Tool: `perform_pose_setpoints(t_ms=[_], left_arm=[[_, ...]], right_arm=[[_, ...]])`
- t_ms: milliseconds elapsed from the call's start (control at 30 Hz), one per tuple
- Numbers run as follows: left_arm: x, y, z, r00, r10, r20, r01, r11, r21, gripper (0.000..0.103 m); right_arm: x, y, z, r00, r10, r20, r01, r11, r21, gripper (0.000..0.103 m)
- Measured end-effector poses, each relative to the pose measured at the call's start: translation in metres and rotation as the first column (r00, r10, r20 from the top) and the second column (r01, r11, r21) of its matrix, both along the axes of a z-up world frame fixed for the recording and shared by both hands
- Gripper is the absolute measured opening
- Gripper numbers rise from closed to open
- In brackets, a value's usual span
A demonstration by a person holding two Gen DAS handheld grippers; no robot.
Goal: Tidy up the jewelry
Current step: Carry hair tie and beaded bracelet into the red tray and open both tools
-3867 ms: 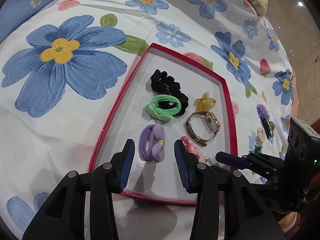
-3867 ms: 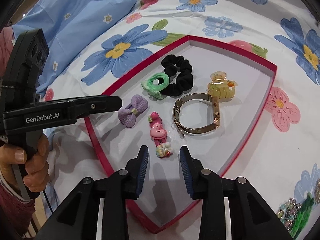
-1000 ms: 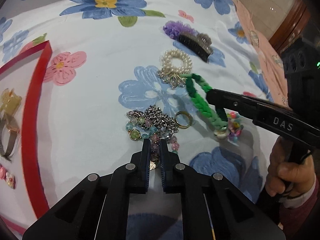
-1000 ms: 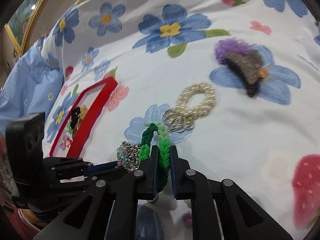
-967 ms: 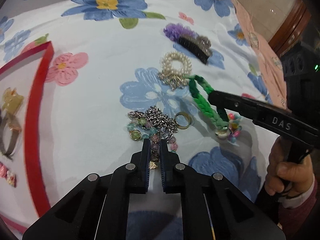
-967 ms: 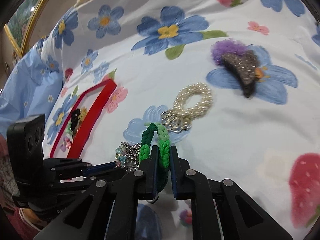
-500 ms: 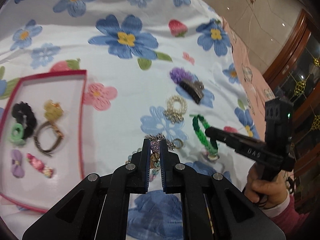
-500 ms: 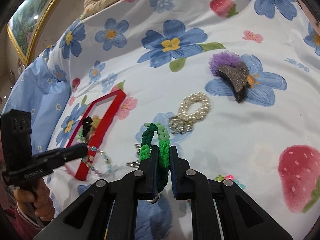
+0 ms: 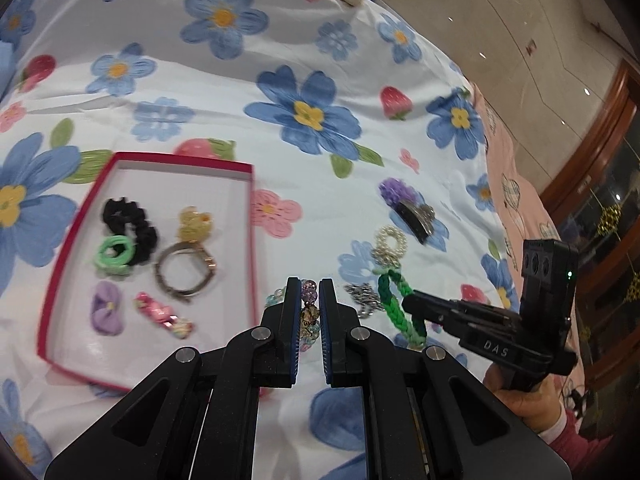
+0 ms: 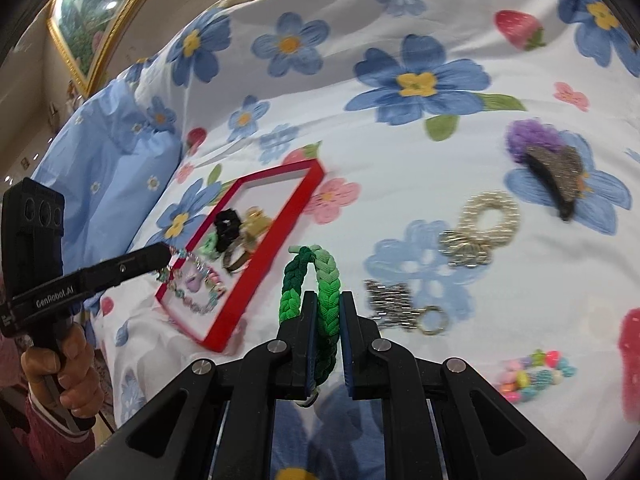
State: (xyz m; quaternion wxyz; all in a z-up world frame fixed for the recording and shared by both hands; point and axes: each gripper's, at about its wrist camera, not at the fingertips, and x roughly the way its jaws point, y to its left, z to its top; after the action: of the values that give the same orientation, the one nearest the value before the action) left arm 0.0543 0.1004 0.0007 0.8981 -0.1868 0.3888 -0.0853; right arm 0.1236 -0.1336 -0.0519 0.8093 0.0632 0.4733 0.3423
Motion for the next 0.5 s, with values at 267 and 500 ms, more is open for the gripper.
perform_pose_setpoints(t_ms=[267,500], left_arm=[[-0.02,0.04,-0.003,0.997,0.083,0.0,-0.083,0.997,-0.005,0.007],[-0.031,0.067,-0.009,0.99,0.142,-0.011,-0.142,0.99,-0.01,0.007]], right_arm=[[-0.009,0.043,-0.002,0.997,0.083,-0.006,-0.083,0.997,0.002,0.01],[-0.013,0.074,-0.003,0.99,0.142,-0.01,-0.142,0.99,0.002,0.01]])
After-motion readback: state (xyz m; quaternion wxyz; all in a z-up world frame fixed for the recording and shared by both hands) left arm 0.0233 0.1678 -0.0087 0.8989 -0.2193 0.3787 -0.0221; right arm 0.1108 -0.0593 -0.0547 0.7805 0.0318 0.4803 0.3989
